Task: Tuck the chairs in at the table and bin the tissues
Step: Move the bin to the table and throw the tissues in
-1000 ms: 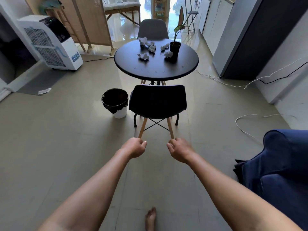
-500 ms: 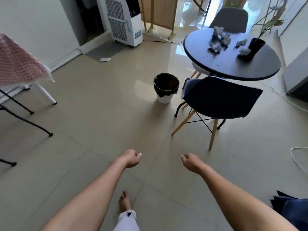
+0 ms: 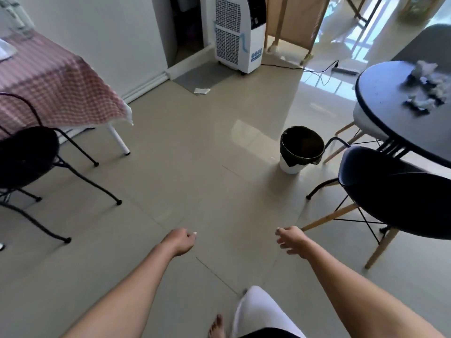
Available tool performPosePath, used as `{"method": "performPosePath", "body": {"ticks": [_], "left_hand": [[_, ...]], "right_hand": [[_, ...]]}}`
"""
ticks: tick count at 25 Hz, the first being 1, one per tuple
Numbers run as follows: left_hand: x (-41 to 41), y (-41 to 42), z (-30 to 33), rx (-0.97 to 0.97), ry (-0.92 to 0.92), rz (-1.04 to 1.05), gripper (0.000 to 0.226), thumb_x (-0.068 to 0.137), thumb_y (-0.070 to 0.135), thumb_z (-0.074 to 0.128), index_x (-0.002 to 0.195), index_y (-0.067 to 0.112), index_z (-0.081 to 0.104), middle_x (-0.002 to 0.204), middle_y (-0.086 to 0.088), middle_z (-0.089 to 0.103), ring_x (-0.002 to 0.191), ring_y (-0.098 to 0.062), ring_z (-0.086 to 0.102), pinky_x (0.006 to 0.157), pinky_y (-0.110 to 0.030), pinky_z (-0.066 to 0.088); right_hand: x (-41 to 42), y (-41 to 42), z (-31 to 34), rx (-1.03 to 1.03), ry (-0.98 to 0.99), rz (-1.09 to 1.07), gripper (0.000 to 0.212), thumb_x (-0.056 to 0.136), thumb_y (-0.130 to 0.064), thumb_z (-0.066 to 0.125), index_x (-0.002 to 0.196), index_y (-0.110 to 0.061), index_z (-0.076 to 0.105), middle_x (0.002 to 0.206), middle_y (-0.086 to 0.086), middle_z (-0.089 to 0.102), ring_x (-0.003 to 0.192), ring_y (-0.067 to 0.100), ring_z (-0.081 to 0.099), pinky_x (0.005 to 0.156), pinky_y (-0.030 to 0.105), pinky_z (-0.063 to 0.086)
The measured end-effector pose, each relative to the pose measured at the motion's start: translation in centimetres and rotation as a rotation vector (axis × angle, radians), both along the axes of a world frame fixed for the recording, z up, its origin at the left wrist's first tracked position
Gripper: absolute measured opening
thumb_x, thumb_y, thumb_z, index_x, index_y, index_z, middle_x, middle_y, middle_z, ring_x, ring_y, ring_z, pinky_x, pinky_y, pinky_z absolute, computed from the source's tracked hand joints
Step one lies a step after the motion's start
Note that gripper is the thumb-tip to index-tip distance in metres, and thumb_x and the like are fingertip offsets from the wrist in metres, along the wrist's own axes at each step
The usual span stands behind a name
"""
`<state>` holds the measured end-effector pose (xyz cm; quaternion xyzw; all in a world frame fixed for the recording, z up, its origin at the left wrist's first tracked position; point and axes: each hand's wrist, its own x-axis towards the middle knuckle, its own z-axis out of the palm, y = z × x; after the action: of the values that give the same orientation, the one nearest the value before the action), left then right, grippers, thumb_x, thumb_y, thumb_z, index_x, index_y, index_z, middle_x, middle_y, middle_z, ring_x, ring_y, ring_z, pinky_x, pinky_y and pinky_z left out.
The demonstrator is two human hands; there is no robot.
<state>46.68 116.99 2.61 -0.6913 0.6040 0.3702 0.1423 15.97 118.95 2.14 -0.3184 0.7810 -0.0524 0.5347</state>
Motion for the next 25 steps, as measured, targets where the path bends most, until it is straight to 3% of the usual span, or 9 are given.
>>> {"method": "performPosePath", "body": {"ticks": [4, 7, 11, 13, 14, 17, 19, 23, 25], "left_hand": [[0.1, -10.4, -1.1, 0.001, 0.028, -0.006, 0.047, 0.099, 0.034, 0.034, 0.110, 0.000, 0.063, 0.126, -0.021, 0.063, 0.118, -0.032, 0.057, 0.095, -0.030, 0.044], [-0.8, -18.6, -1.4, 0.000, 0.031, 0.003, 0.046, 0.099, 0.034, 0.034, 0.116, 0.004, 0.064, 0.130, -0.017, 0.061, 0.121, -0.029, 0.056, 0.097, -0.028, 0.043], [-3.1, -30.0, -0.2, -0.005, 0.035, -0.018, 0.047, 0.098, 0.033, 0.036, 0.087, -0.002, 0.065, 0.103, -0.021, 0.070, 0.102, -0.031, 0.062, 0.081, -0.030, 0.046], [-4.7, -36.9, 0.4, -0.039, 0.049, -0.041, 0.049, 0.098, 0.032, 0.035, 0.060, 0.005, 0.050, 0.075, -0.017, 0.061, 0.084, -0.029, 0.057, 0.068, -0.031, 0.038], [-5.5, -39.8, 0.7, -0.043, 0.051, -0.063, 0.050, 0.098, 0.032, 0.035, 0.054, 0.009, 0.040, 0.071, -0.013, 0.054, 0.079, -0.026, 0.052, 0.065, -0.029, 0.033], [-8.6, -48.8, 0.9, -0.048, 0.052, -0.147, 0.047, 0.098, 0.033, 0.036, 0.057, 0.010, 0.038, 0.074, -0.017, 0.059, 0.082, -0.028, 0.056, 0.068, -0.030, 0.038], [-10.6, -55.7, 0.6, -0.038, 0.049, -0.212, 0.043, 0.098, 0.033, 0.036, 0.063, 0.009, 0.043, 0.089, -0.024, 0.066, 0.086, -0.030, 0.059, 0.075, -0.032, 0.045], [-15.3, -68.6, 0.9, -0.029, 0.052, -0.373, 0.044, 0.097, 0.031, 0.037, 0.058, 0.011, 0.039, 0.080, -0.020, 0.054, 0.079, -0.023, 0.049, 0.067, -0.028, 0.032], [-19.1, -74.9, 1.3, -0.034, 0.052, -0.459, 0.044, 0.097, 0.033, 0.036, 0.064, 0.009, 0.053, 0.087, -0.019, 0.062, 0.088, -0.027, 0.058, 0.073, -0.029, 0.040]], "right_hand": [[-0.1, -10.2, -0.6, -0.001, -0.030, -0.067, 0.022, 0.096, -0.025, 0.041, 0.104, -0.012, 0.056, 0.090, 0.009, 0.056, 0.074, 0.021, 0.050, 0.065, 0.027, 0.037], [-1.7, -17.6, -1.3, -0.001, -0.038, -0.110, 0.026, 0.097, -0.025, 0.040, 0.113, -0.011, 0.054, 0.090, 0.010, 0.055, 0.066, 0.018, 0.048, 0.062, 0.025, 0.035], [-4.0, -27.8, -0.5, 0.020, -0.036, -0.127, 0.016, 0.096, -0.023, 0.039, 0.093, -0.013, 0.052, 0.072, 0.004, 0.050, 0.057, 0.016, 0.042, 0.059, 0.024, 0.031], [-5.1, -34.0, -0.2, -0.010, -0.026, -0.152, 0.015, 0.095, -0.020, 0.040, 0.090, -0.013, 0.052, 0.069, 0.003, 0.049, 0.055, 0.016, 0.042, 0.057, 0.022, 0.030], [-5.6, -36.6, 0.2, -0.023, -0.025, -0.159, 0.014, 0.094, -0.020, 0.040, 0.090, -0.013, 0.052, 0.069, 0.002, 0.050, 0.056, 0.016, 0.043, 0.057, 0.022, 0.031], [-7.1, -44.7, 0.8, -0.049, -0.037, -0.209, 0.012, 0.094, -0.021, 0.042, 0.089, -0.014, 0.051, 0.071, 0.002, 0.052, 0.057, 0.015, 0.046, 0.057, 0.023, 0.033], [-8.5, -50.1, 0.7, -0.070, -0.042, -0.273, 0.016, 0.093, -0.020, 0.042, 0.079, -0.015, 0.049, 0.069, 0.002, 0.051, 0.054, 0.015, 0.044, 0.054, 0.023, 0.031], [-11.5, -58.2, 1.2, -0.093, -0.052, -0.460, 0.027, 0.092, -0.016, 0.040, 0.065, -0.019, 0.044, 0.060, 0.001, 0.044, 0.046, 0.014, 0.036, 0.044, 0.020, 0.024], [-13.5, -61.4, 1.6, -0.106, -0.037, -0.575, 0.027, 0.092, -0.017, 0.042, 0.065, -0.019, 0.046, 0.059, 0.001, 0.045, 0.045, 0.013, 0.039, 0.043, 0.021, 0.029]]}}
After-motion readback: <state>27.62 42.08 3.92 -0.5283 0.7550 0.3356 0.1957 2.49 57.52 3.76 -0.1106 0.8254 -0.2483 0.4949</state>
